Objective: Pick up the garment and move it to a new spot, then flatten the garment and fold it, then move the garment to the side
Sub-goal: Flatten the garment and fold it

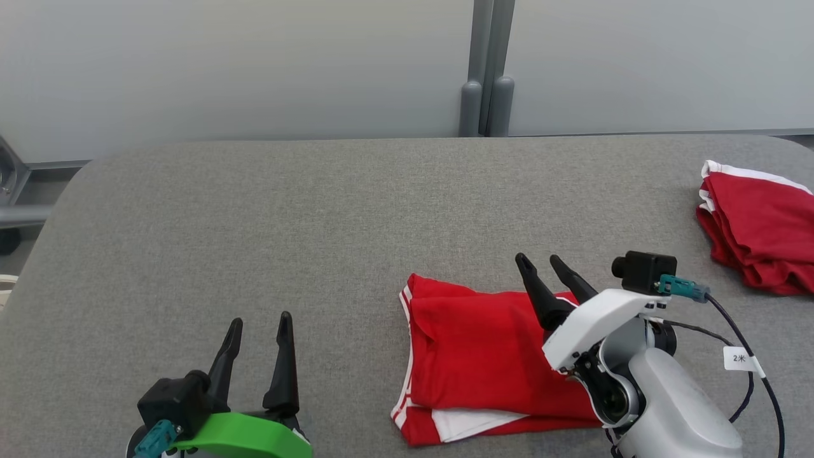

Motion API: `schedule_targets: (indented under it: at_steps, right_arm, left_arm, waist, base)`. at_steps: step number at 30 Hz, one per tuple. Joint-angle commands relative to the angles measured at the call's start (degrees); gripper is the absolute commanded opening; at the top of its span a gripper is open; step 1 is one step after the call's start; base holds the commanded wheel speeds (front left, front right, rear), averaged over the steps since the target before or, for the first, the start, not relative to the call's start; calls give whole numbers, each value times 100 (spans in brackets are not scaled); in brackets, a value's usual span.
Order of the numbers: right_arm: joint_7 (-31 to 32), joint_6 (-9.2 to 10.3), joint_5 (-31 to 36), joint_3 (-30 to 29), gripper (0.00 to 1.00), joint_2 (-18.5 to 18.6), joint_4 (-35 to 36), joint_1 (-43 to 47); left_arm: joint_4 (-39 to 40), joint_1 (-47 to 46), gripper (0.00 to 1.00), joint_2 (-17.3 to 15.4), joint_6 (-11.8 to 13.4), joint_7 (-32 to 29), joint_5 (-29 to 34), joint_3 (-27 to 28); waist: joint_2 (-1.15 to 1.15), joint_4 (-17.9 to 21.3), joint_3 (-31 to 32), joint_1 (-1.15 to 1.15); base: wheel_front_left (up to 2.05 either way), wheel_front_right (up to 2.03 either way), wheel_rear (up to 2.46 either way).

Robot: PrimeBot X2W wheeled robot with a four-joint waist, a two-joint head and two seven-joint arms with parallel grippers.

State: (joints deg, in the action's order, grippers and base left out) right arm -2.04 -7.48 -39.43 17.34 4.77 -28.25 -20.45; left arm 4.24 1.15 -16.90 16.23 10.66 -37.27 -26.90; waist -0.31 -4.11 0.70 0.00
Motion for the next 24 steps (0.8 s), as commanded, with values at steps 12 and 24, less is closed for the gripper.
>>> schedule_targets:
  at_steps: [12,24]
  right_arm:
    - [-1,-2,867,-23,37,-53,647,682]
    - [-202,-2,1054,356,0,-125,-100,811]
  left_arm:
    - [-52,-6,100,-34,-10,-12,-28,-41]
    - [43,68,100,-160,65,-94,10,-54]
  waist:
    - [31,-44,2,0]
    - [31,-644,59,0]
  base:
    - [0,0,0]
    - [0,0,0]
